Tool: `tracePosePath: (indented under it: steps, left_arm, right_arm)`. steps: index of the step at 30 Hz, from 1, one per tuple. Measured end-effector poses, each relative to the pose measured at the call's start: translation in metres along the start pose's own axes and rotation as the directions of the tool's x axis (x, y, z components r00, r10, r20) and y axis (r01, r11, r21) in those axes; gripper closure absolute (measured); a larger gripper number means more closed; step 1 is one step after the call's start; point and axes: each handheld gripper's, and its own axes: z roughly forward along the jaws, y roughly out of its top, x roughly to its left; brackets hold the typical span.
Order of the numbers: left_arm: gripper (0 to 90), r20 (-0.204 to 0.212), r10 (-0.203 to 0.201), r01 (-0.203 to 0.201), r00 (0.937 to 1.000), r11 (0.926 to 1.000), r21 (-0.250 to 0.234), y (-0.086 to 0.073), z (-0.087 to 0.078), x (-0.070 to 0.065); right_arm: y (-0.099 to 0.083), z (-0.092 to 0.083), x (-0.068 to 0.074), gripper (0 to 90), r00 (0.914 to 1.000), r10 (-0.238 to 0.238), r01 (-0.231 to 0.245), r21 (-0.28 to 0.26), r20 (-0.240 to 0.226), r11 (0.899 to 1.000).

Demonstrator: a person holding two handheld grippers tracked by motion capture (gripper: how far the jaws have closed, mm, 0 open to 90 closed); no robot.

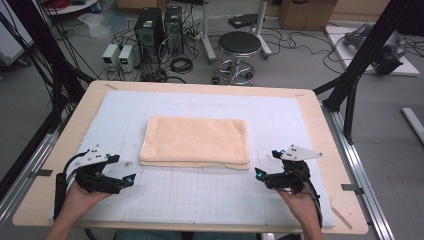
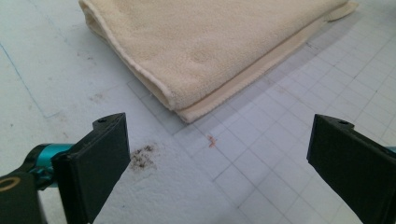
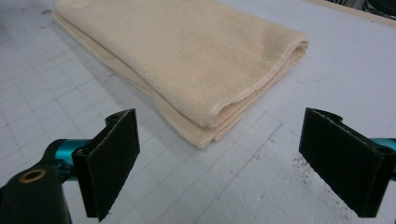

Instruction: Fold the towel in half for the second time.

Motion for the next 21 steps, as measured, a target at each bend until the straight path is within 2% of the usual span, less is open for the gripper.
tracePosePath:
  steps: [7,9,14,21]
  left_arm:
    - [6.3,-0.008,-0.004,0.004,1.0,1.0,0.0,-0.005,-0.005,-0.0004]
    - [6.4,-0.008,0.003,-0.003,1.0,0.9999,0.01,-0.006,-0.0053,-0.0005]
    - [6.3,-0.008,-0.005,0.005,1.0,1.0,0.0,-0.0056,-0.005,0.0001]
    - [6.4,-0.008,-0.01,0.01,0.9999,0.9999,-0.005,-0.0058,-0.0055,0.0023]
  right_arm:
    - [-0.0053,-0.0092,0.0032,11.8,0.9999,-0.007,0.007,-0.017,0.008,1.0]
    - [-0.0061,-0.0091,0.0035,11.8,1.0,-0.007,0.007,-0.014,0.005,1.0]
    - [-0.0078,-0.007,0.0046,11.8,1.0,0.005,-0.005,-0.014,-0.003,1.0]
    - [-0.0085,-0.0042,0.0055,11.8,0.9999,-0.01,0.01,-0.004,0.0,1.0]
